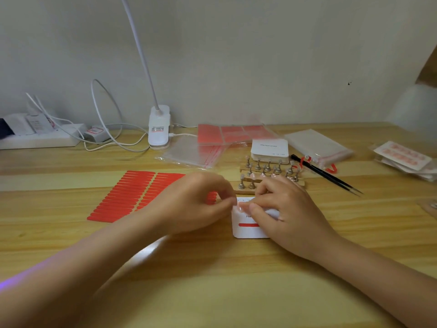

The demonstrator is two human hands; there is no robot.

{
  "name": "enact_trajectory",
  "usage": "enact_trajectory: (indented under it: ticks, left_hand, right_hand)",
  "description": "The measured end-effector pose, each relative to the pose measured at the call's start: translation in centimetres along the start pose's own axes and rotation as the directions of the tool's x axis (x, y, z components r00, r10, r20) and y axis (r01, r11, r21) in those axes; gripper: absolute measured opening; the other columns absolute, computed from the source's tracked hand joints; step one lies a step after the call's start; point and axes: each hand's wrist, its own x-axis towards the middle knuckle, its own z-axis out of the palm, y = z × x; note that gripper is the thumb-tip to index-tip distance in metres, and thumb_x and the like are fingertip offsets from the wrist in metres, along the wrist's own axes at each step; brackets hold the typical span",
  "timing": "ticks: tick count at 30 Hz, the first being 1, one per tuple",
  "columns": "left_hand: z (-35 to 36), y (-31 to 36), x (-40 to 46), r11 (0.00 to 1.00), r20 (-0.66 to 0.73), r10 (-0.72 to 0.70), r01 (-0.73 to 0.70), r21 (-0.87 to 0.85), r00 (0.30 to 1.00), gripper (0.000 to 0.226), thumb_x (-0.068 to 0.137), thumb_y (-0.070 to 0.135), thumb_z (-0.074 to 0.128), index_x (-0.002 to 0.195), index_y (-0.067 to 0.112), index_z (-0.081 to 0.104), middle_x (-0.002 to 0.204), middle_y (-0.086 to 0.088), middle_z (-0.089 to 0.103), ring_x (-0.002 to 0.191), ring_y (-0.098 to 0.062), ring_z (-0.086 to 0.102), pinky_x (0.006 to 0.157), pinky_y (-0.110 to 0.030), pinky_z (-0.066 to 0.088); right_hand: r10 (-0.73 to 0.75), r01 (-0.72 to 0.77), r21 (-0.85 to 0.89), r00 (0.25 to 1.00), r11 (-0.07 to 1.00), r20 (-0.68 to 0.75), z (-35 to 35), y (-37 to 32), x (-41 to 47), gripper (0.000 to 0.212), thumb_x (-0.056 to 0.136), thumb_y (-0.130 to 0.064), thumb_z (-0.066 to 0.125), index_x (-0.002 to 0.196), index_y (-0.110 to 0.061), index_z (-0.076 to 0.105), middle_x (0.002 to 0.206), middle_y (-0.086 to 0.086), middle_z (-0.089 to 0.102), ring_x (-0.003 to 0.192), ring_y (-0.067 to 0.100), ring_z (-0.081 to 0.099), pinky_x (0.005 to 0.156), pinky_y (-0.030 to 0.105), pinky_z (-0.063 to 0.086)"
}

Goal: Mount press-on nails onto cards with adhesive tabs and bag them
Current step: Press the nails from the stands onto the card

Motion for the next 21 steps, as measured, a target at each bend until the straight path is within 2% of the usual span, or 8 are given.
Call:
enact_trajectory:
  ticks: [2,6,8,10,12,14,17,21]
  left_hand:
    - [-0.1,-0.2,0.7,0.994,-0.093,-0.058,0.049,-0.101,0.994,0.014,0.085,0.015,0.062,0.077,0.026,0.065,0.074,0.015,0.064,0.07,0.002,0.058,0.065,-0.016,0.047]
    - [0.1,-0.5,2.2,0.981,-0.19,-0.138,0.108,-0.162,0.972,0.023,0.081,0.009,0.06,0.078,0.031,0.055,0.076,0.014,0.058,0.071,0.002,0.054,0.065,-0.004,0.039]
    - [0.5,-0.6,2.7,0.974,-0.156,-0.166,0.137,-0.182,0.974,0.025,0.079,0.008,0.062,0.086,0.03,0.051,0.084,0.013,0.054,0.074,0.0,0.052,0.065,-0.005,0.038]
    - [1.0,-0.7,3.1,0.963,-0.105,-0.183,0.157,-0.219,0.977,0.028,0.079,0.009,0.063,0.095,0.027,0.049,0.089,0.011,0.052,0.08,-0.005,0.051,0.068,-0.011,0.041]
    - [1.6,-0.6,3.4,0.957,-0.078,-0.183,0.159,-0.242,0.98,0.032,0.078,0.007,0.064,0.1,0.025,0.049,0.09,0.011,0.051,0.083,-0.008,0.051,0.069,-0.015,0.043]
    - [2.1,-0.5,3.8,0.95,-0.063,-0.176,0.152,-0.273,0.982,0.033,0.077,0.007,0.066,0.101,0.024,0.051,0.088,0.009,0.052,0.081,-0.006,0.051,0.068,-0.013,0.045]
    - [2.7,-0.4,4.1,0.926,-0.043,-0.168,0.142,-0.35,0.985,0.029,0.078,0.008,0.071,0.096,0.023,0.054,0.081,0.008,0.054,0.074,-0.002,0.053,0.074,-0.019,0.049]
    - [3.4,-0.3,4.5,0.929,-0.097,-0.162,0.118,-0.352,0.982,0.018,0.079,0.011,0.071,0.088,0.019,0.058,0.076,0.008,0.055,0.07,-0.003,0.051,0.067,-0.013,0.044]
  right_hand:
    - [-0.017,0.017,0.009,1.0,1.0,0.001,0.0,0.0,-0.1,0.016,0.084,-0.026,0.06,0.079,-0.023,0.075,0.07,-0.006,0.051,0.074,0.009,0.043,0.077,0.03,0.036]
    - [-0.047,0.047,-0.009,0.999,0.999,-0.024,-0.2,0.2,-0.3,0.015,0.079,-0.028,0.062,0.082,-0.022,0.076,0.069,-0.004,0.056,0.073,0.012,0.051,0.076,0.029,0.038]
    - [-0.062,0.062,-0.013,0.997,0.998,-0.034,-0.2,0.1,-0.3,0.013,0.078,-0.027,0.065,0.08,-0.02,0.076,0.068,-0.003,0.057,0.07,0.014,0.053,0.074,0.031,0.041]
    - [-0.076,0.075,-0.024,0.996,0.997,-0.038,-0.1,0.1,-0.3,0.008,0.077,-0.024,0.07,0.079,-0.019,0.076,0.067,-0.002,0.057,0.069,0.015,0.054,0.07,0.033,0.042]
    - [-0.075,0.074,-0.024,0.997,0.997,-0.03,0.0,0.2,-0.3,0.004,0.076,-0.021,0.073,0.079,-0.02,0.076,0.068,-0.003,0.057,0.069,0.013,0.053,0.068,0.028,0.04]
    - [-0.065,0.065,-0.02,0.998,0.998,-0.017,-0.1,0.2,-0.2,0.003,0.077,-0.021,0.074,0.079,-0.021,0.076,0.068,-0.005,0.057,0.069,0.01,0.05,0.066,0.022,0.035]
    - [-0.041,0.041,-0.006,0.999,0.999,-0.006,0.0,0.1,0.0,0.002,0.078,-0.023,0.073,0.077,-0.023,0.075,0.068,-0.007,0.057,0.07,0.009,0.05,0.067,0.025,0.037]
    - [0.015,-0.014,0.03,1.0,0.999,-0.022,0.2,0.0,0.1,0.006,0.077,-0.025,0.072,0.072,-0.025,0.075,0.066,-0.01,0.055,0.072,0.005,0.047,0.068,0.023,0.033]
